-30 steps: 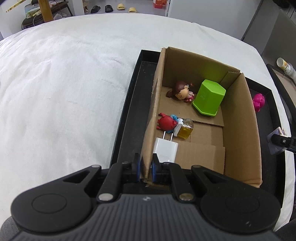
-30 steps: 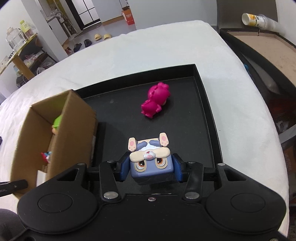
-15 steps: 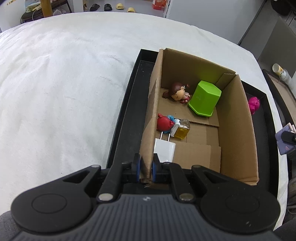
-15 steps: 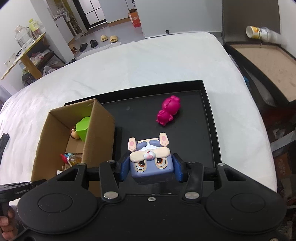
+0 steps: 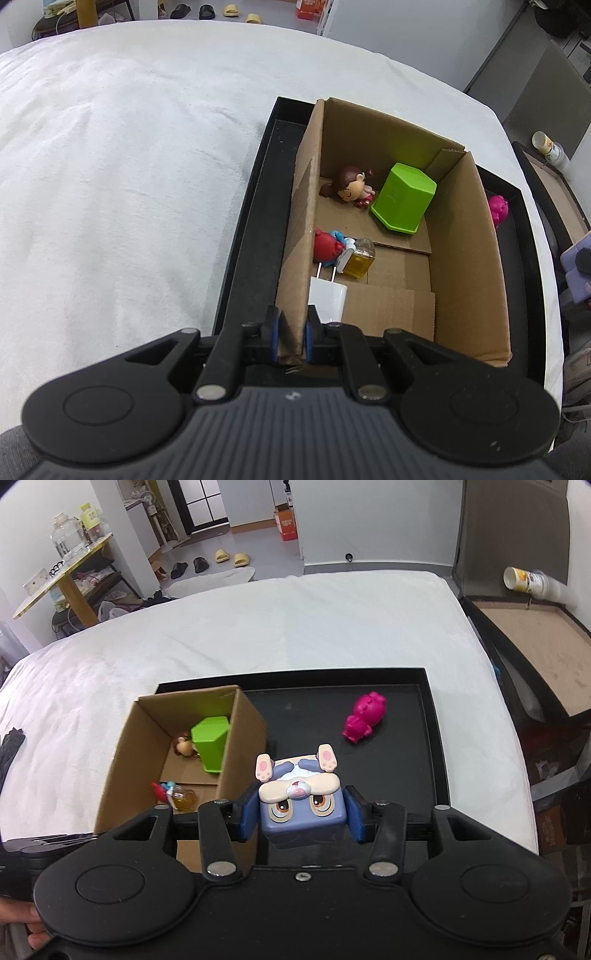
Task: Organize rigid objects
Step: 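Lift the cube toy with the right gripper and carry it over the box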
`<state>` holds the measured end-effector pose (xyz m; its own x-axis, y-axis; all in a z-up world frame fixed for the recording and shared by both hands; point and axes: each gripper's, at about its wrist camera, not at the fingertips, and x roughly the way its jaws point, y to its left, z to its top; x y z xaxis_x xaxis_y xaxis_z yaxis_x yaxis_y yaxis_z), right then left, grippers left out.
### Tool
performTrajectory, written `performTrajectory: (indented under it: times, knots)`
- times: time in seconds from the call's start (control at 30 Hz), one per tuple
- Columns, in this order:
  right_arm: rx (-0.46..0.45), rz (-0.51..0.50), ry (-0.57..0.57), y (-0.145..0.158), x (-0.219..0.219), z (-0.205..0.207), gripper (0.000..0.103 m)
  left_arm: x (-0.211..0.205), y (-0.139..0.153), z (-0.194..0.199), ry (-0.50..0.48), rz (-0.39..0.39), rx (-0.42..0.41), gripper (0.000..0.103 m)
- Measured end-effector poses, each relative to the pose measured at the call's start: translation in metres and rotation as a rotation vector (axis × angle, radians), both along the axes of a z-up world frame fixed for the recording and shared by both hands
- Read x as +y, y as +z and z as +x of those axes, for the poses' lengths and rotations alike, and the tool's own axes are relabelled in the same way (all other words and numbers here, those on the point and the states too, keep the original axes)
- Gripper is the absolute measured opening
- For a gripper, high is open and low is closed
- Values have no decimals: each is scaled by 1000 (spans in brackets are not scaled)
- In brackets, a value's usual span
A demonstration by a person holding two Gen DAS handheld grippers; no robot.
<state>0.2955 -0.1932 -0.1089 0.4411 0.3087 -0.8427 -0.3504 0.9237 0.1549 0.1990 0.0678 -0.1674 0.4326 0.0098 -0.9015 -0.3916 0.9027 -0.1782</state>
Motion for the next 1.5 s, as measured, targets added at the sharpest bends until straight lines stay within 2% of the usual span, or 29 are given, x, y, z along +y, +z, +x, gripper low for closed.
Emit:
performTrajectory:
  times: [0.8, 1.5]
  knots:
    - [-26, 6, 46, 16, 60, -12, 46, 9, -3, -3, -12, -53, -23, 14]
    - [26, -34, 112, -18, 121, -7, 46, 16, -4, -4, -39, -92, -30, 15]
